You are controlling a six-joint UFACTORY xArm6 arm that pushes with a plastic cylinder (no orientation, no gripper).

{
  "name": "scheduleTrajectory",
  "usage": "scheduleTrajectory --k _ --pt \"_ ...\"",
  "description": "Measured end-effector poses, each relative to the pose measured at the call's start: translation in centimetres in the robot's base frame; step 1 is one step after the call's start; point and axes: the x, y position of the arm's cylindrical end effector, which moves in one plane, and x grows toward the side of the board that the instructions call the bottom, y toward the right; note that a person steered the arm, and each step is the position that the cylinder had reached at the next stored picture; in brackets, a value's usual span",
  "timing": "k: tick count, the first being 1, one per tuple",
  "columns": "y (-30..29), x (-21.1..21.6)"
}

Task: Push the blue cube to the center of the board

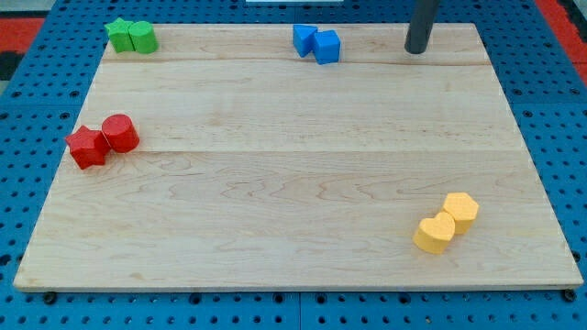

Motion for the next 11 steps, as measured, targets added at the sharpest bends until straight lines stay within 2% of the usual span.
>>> scheduleTrajectory --k 2,3,4,5,6,9,11 --pt "-2.4 0.0" --pt "-3.1 -2.8" --pt "-8.3 -4.8" --pt "-11.4 -4.9" --pt "-11.3 -3.0" --pt "-16.4 4.4" --pt "-16.8 12.5"
